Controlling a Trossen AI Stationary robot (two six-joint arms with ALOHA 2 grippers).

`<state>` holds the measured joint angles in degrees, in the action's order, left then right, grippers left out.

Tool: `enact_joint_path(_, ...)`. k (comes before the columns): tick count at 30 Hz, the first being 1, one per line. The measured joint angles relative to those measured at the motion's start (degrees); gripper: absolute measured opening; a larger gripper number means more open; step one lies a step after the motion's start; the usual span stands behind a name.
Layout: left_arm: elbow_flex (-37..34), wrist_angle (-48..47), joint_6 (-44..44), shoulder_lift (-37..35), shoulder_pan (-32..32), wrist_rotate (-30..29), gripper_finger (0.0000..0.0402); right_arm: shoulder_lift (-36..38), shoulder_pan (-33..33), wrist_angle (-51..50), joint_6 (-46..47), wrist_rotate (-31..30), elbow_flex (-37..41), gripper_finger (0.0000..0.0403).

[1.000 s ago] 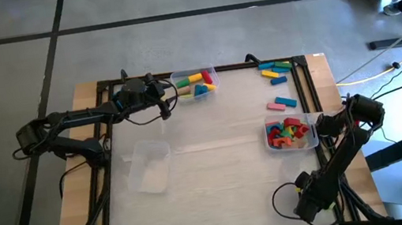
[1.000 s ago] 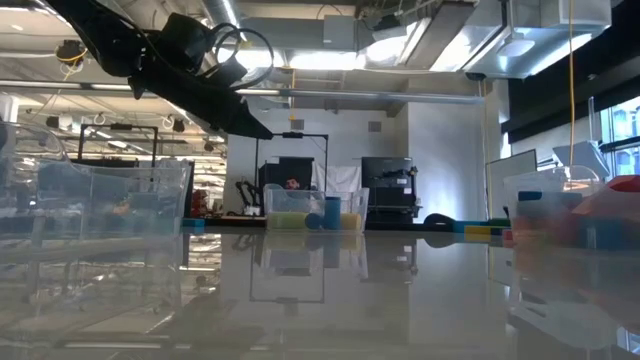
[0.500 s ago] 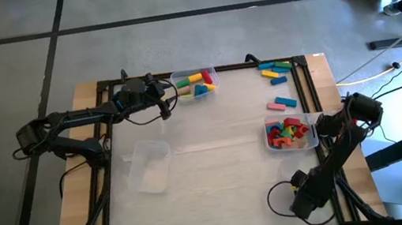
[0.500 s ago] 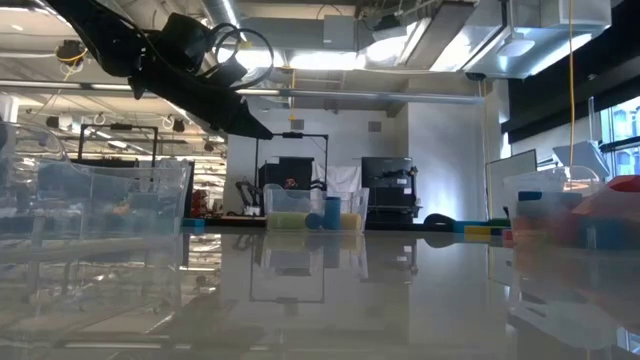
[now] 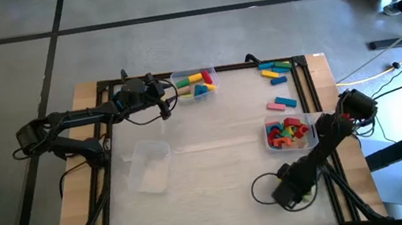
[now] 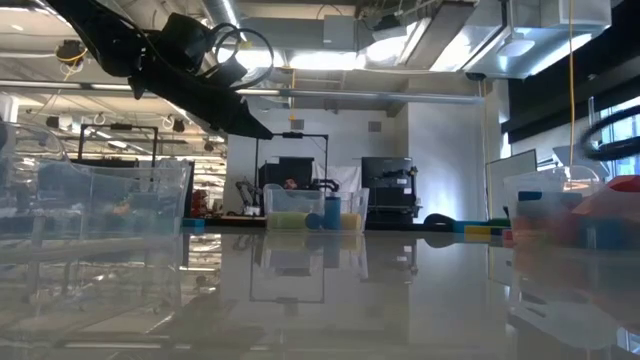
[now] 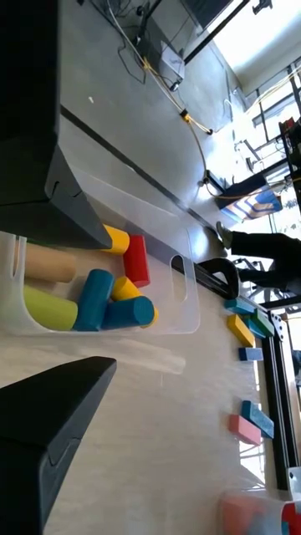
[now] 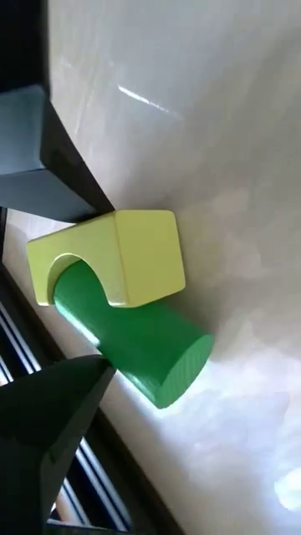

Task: Sort blocks by size
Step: Put the green cylindrical block into the top transparent bin

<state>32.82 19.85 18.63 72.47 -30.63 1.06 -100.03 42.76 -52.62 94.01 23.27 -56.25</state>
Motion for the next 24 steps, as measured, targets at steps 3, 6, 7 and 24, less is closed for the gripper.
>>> enact_joint_path(3, 0.0, 0.0, 0.0, 0.0, 0.0, 0.0, 0.0218, 0.0, -2.8, -0.1, -1.9, -0.2, 0.0, 0.0258)
enact_joint_path(6, 0.0, 0.0, 0.0, 0.0, 0.0, 0.0, 0.0218, 0.0, -5.0, -0.3, -3.5, -0.2, 0.0, 0.0258)
enact_joint_path(7, 0.0, -0.1, 0.0, 0.0, 0.0, 0.0, 0.0218, 0.0, -5.6, -0.3, -3.9, -0.1, 0.0, 0.0258)
enact_joint_path(24, 0.0, -1.3, 1.3, 0.0, 0.0, 0.0, 0.0218, 0.0, -7.2, -1.9, -4.7, 0.8, -2.7, 0.0256)
